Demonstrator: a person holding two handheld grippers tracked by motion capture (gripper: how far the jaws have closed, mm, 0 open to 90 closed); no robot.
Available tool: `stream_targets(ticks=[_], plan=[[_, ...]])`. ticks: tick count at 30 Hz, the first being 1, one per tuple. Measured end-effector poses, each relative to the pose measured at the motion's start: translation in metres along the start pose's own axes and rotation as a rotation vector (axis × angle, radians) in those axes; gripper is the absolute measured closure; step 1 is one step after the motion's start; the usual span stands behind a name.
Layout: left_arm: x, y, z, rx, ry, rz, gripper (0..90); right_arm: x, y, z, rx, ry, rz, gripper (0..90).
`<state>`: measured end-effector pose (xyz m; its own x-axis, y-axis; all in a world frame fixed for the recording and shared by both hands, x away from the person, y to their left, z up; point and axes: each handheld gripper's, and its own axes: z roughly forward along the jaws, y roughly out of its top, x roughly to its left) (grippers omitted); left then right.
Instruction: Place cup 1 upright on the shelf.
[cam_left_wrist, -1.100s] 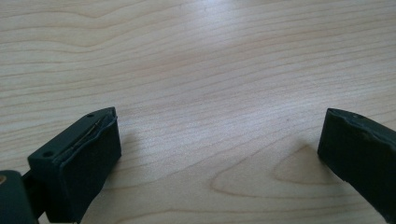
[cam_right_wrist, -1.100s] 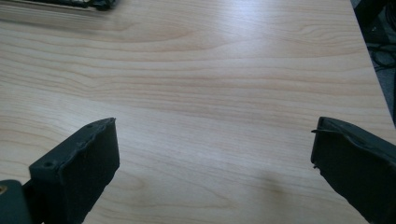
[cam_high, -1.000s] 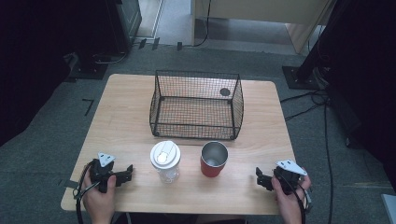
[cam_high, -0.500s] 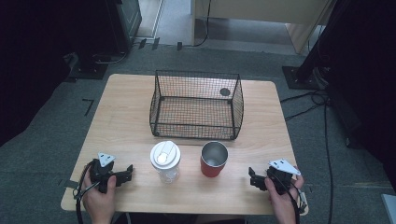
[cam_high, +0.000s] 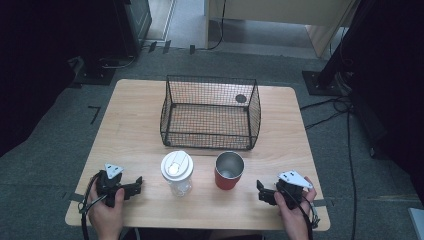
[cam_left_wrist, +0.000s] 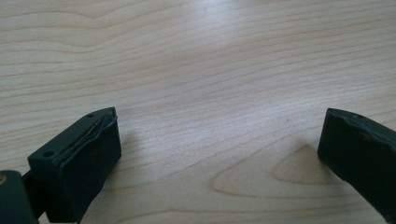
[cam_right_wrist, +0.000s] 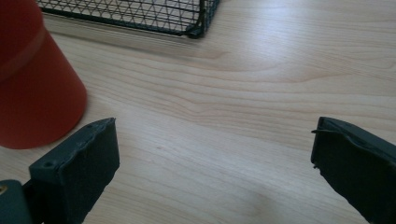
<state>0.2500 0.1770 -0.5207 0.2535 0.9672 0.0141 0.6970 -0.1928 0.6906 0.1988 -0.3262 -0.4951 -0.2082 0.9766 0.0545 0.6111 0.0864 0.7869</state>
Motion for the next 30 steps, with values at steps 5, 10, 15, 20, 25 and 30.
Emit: stream_targets(ticks=[5,10,15,20,25,30], plan=[[0.000,0.000,0.000,-0.001,0.000,0.000,0.0,0.007,0.002,0.000,-0.001,0.016,-0.008,0.9],[0.000,0.000,0.000,0.000,0.000,0.000,0.0,0.014,0.004,-0.001,-0.013,0.035,-0.011,0.9],[0.000,0.000,0.000,0.000,0.000,0.000,0.0,0.023,0.005,0.000,-0.015,0.059,-0.028,0.9],[0.000,0.000,0.000,0.000,0.000,0.000,0.0,0.037,0.008,0.002,-0.018,0.092,-0.060,0.9],[0.000,0.000,0.000,0.000,0.000,0.000,0.0,0.047,0.010,0.003,-0.030,0.117,-0.072,0.9],[0.000,0.000,0.000,0.000,0.000,0.000,0.0,0.056,0.013,0.003,-0.035,0.141,-0.095,0.8]])
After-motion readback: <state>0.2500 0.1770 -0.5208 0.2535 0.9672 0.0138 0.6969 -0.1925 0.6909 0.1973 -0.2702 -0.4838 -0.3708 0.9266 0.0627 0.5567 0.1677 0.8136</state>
